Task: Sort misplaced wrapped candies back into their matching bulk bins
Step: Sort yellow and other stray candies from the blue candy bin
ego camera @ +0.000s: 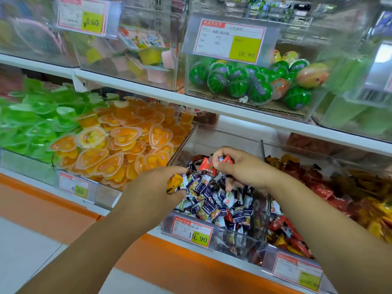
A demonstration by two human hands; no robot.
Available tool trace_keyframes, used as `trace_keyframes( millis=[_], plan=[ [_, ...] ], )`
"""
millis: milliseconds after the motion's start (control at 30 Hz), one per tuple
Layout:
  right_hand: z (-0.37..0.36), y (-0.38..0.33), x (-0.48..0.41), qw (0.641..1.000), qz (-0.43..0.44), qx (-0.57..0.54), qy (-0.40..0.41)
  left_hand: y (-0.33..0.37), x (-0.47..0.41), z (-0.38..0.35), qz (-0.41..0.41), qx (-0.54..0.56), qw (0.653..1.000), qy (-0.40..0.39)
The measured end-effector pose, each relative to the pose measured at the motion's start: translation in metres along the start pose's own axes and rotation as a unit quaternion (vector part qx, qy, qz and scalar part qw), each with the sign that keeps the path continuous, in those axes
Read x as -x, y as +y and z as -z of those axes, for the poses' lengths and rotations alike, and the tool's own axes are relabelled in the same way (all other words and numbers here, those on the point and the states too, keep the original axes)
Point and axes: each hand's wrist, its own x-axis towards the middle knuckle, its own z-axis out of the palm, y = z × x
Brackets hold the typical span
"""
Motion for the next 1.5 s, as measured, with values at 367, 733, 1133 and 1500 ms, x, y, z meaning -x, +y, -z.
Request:
trace_keyframes(
  millis=[367, 733, 1133, 1500],
  plan=[
    [0.000, 0.001, 0.018, 0.994, 0.066, 0.087, 0.015, 0.012, 0.000, -0.002, 0.003, 0.018, 1.000, -0.005],
    [-0.002, 0.002, 0.019, 0.989, 0.073, 0.129, 0.011, 0.017, 0.001, -0.006, -0.014, 0.027, 0.999, -0.011],
    [-0.004, 0.010, 0.011, 0.971, 0.064, 0.216, 0.085, 0.013, 0.002, -0.004, -0.017, 0.039, 0.999, -0.005],
    [-0.013, 0.008, 0.007, 0.919, 0.002, 0.394, -0.011, 0.007, 0.004, 0.000, -0.006, 0.035, 0.999, -0.008]
  ],
)
